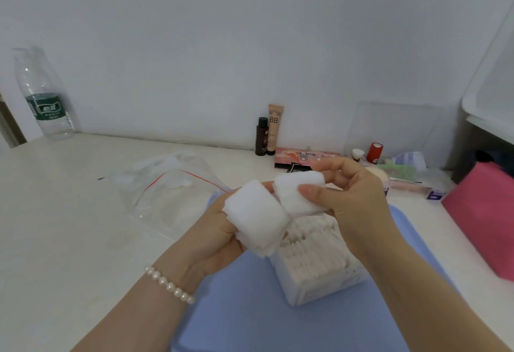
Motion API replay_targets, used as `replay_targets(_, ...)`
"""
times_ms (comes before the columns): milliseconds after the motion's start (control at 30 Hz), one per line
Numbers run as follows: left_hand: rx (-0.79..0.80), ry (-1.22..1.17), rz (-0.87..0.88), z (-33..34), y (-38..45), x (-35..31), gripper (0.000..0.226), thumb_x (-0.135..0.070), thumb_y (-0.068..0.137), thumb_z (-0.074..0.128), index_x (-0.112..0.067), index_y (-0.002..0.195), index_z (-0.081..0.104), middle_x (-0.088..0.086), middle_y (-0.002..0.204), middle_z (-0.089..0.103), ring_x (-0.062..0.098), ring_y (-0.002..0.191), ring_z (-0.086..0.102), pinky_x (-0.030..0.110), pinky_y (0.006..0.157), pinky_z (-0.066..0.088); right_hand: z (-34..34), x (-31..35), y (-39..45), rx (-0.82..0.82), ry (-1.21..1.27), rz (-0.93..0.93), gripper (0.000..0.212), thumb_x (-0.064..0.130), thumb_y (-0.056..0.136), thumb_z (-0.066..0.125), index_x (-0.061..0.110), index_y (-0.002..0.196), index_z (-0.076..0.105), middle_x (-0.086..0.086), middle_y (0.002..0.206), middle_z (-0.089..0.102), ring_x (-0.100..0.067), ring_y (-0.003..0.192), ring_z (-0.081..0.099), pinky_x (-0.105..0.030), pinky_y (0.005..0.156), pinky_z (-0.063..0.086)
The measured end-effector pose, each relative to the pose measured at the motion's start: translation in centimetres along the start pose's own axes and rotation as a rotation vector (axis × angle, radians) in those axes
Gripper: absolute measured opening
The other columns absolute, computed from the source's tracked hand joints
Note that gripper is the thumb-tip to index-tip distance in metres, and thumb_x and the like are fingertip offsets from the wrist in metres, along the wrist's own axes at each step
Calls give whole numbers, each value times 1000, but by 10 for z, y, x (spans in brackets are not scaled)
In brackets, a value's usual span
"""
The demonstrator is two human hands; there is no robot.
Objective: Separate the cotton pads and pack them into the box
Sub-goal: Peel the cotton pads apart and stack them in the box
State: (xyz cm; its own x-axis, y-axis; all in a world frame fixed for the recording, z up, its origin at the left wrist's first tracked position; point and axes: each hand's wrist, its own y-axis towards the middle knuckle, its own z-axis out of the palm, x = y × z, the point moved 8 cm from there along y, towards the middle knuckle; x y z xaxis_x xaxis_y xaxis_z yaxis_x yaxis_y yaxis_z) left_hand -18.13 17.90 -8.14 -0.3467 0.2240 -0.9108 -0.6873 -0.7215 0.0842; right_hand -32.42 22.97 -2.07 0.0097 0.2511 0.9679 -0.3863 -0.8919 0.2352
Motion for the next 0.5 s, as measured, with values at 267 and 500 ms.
replay_targets(267, 45, -115, 5, 2, 0, -3, 54, -9, 52, 81, -11, 105, 72, 17, 104, 68, 27, 86, 68, 46, 77, 56, 4, 4, -1, 0, -213, -59, 42, -3, 65, 77, 29, 87, 60, 5, 83, 63, -8, 72, 57, -20, 59, 52)
replay_targets(500, 156, -226, -35, 15, -5, -4, 58, -20, 53, 90, -18, 108, 71, 8, 110, 69, 24, 92, 68, 37, 68, 55, 19, -22, -5, 288, -39, 311, 34, 4, 72, 70, 7, 106, 65, -8, 101, 72, -18, 85, 68, -29, 73, 56)
